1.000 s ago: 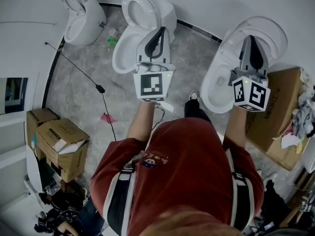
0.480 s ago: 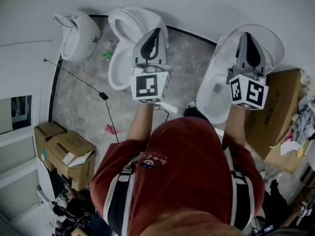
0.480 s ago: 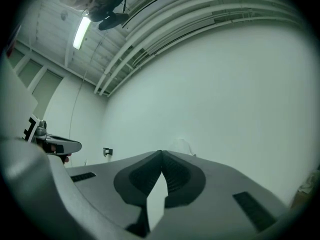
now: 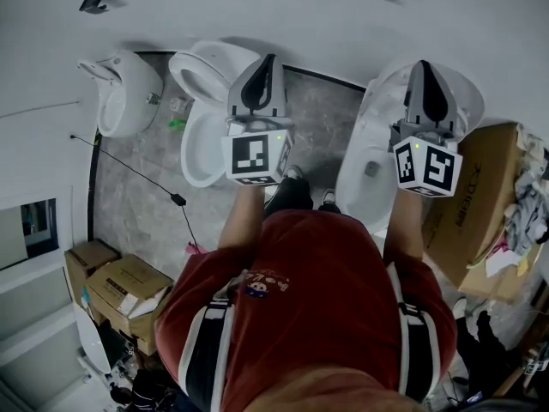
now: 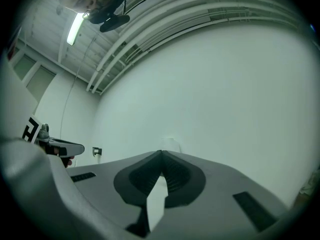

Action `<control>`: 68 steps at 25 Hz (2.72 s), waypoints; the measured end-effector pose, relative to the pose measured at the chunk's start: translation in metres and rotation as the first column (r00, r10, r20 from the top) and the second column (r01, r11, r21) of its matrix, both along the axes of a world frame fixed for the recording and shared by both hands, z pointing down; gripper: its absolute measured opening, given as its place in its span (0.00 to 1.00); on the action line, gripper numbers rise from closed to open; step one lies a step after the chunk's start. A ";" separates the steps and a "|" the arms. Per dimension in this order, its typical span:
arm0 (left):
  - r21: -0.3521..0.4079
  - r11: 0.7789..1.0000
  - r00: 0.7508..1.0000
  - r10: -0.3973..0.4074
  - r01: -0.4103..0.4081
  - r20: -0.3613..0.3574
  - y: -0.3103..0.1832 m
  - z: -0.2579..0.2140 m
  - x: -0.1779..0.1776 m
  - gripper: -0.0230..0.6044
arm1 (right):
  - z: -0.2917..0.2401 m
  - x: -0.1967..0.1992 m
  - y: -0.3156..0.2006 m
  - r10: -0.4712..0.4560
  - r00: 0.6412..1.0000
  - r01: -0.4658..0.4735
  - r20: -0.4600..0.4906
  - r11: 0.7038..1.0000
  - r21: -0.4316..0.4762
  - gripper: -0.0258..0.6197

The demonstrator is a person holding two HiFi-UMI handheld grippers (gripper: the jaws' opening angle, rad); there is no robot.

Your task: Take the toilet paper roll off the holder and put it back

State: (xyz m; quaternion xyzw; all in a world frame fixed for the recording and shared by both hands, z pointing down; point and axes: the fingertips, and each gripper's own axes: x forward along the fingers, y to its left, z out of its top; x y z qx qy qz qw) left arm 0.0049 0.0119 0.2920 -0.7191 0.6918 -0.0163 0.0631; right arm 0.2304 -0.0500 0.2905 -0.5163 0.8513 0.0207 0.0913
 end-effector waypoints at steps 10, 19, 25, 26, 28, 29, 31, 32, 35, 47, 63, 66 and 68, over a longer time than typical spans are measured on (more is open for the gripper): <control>0.004 0.986 0.985 0.168 -0.168 -0.038 -0.120 0.017 -0.047 0.07 | 0.002 -0.052 -0.080 0.154 0.985 -0.155 -0.072 0.988 -0.013 0.05; 0.042 0.957 0.957 0.288 -0.286 -0.036 -0.204 0.004 -0.097 0.07 | -0.008 -0.109 -0.146 0.248 0.963 -0.251 -0.107 0.968 -0.015 0.05; 0.057 0.934 0.935 0.354 -0.352 -0.029 -0.245 -0.003 -0.117 0.07 | -0.021 -0.133 -0.172 0.315 0.942 -0.317 -0.118 0.948 0.005 0.05; 0.064 0.930 0.931 0.365 -0.362 -0.032 -0.249 -0.005 -0.119 0.07 | -0.023 -0.136 -0.176 0.324 0.939 -0.325 -0.119 0.946 0.008 0.05; 0.078 0.921 0.921 0.386 -0.382 -0.045 -0.257 -0.009 -0.121 0.07 | -0.025 -0.140 -0.182 0.343 0.931 -0.344 -0.122 0.939 0.016 0.05; 0.083 0.917 0.918 0.395 -0.390 -0.046 -0.260 -0.010 -0.123 0.07 | -0.026 -0.141 -0.184 0.354 0.927 -0.355 -0.124 0.935 0.020 0.05; 0.084 0.913 0.914 0.403 -0.398 -0.048 -0.265 -0.008 -0.128 0.07 | -0.027 -0.143 -0.189 0.368 0.921 -0.369 -0.129 0.929 0.017 0.05; 0.083 0.914 0.913 0.403 -0.398 -0.058 -0.268 -0.007 -0.131 0.07 | -0.027 -0.145 -0.192 0.368 0.920 -0.370 -0.135 0.929 0.015 0.05; 0.065 0.919 0.917 0.393 -0.388 -0.076 -0.277 0.001 -0.138 0.07 | -0.025 -0.149 -0.202 0.365 0.918 -0.368 -0.154 0.930 0.012 0.05; 0.060 0.920 0.918 0.392 -0.388 -0.061 -0.319 0.004 -0.115 0.07 | -0.030 -0.155 -0.266 0.257 0.954 -0.268 -0.153 0.962 -0.056 0.61; 0.043 0.913 0.908 0.409 -0.406 -0.095 -0.351 0.016 -0.101 0.07 | -0.023 -0.162 -0.335 0.228 0.942 -0.272 -0.248 0.949 -0.161 0.76; 0.049 0.913 0.908 0.409 -0.406 -0.096 -0.352 0.016 -0.102 0.07 | -0.023 -0.161 -0.340 0.237 0.940 -0.282 -0.244 0.945 -0.168 0.75; 0.046 0.913 0.908 0.407 -0.405 -0.101 -0.353 0.018 -0.105 0.07 | -0.020 -0.164 -0.344 0.236 0.939 -0.286 -0.250 0.940 -0.184 0.74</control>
